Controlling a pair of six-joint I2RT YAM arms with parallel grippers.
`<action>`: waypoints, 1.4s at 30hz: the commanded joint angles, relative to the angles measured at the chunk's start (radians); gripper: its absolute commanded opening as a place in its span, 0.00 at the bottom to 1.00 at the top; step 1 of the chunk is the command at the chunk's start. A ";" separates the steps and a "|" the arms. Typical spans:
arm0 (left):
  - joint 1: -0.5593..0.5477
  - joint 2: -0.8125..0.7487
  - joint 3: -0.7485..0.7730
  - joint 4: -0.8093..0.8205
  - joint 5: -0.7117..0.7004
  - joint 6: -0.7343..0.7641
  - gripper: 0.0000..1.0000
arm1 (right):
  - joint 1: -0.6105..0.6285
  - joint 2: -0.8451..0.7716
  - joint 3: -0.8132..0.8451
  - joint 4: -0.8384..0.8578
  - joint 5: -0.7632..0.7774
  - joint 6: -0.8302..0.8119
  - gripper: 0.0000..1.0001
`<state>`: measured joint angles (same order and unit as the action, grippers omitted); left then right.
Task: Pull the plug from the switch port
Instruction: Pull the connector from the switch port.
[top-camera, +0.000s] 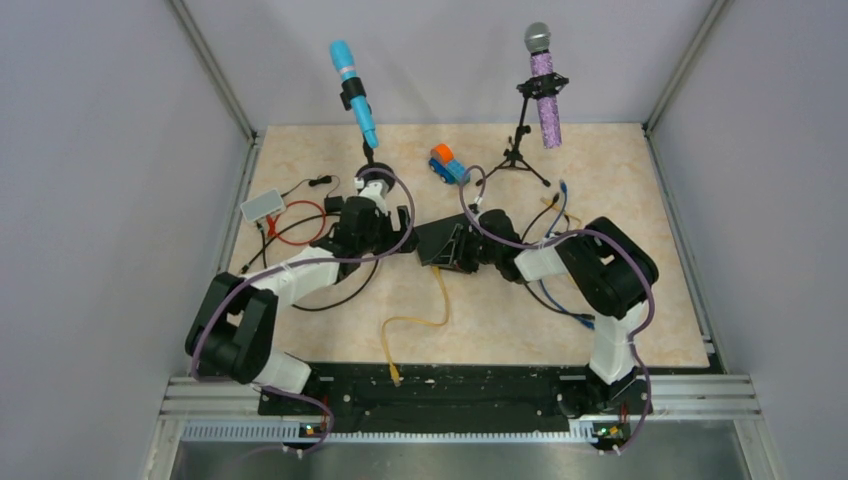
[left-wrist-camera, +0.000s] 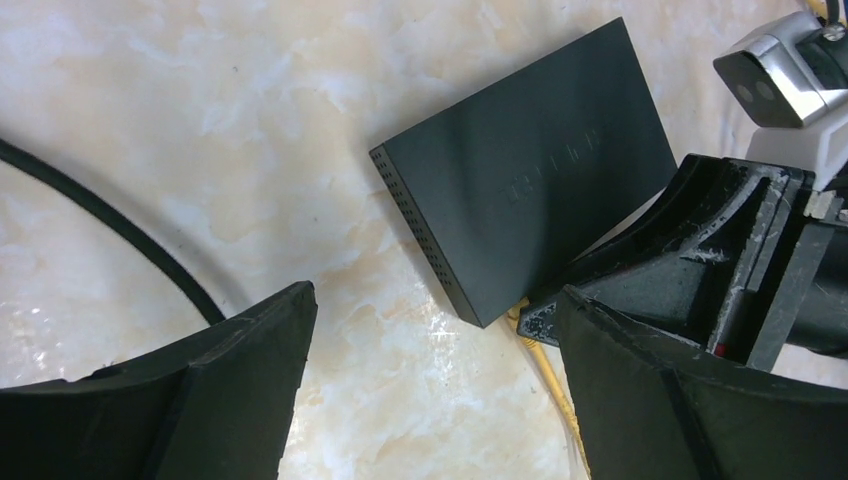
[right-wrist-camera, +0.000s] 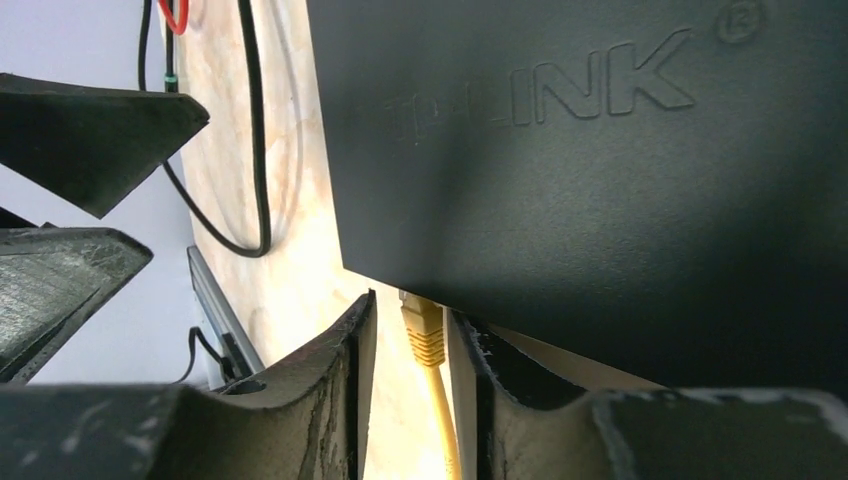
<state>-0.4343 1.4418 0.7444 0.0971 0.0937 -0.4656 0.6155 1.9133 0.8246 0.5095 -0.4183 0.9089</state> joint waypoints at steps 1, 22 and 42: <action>0.004 0.083 0.077 0.010 0.074 -0.012 0.92 | 0.014 0.035 0.008 -0.018 0.072 -0.031 0.30; -0.004 0.333 0.163 0.017 0.139 -0.120 0.73 | 0.009 0.029 -0.003 -0.011 0.028 -0.041 0.00; -0.025 0.450 0.191 -0.061 0.029 -0.232 0.23 | 0.007 -0.041 -0.039 -0.102 -0.134 -0.100 0.00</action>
<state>-0.4423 1.8191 0.9543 0.1577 0.1925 -0.6922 0.6136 1.9137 0.8112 0.4675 -0.4877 0.8597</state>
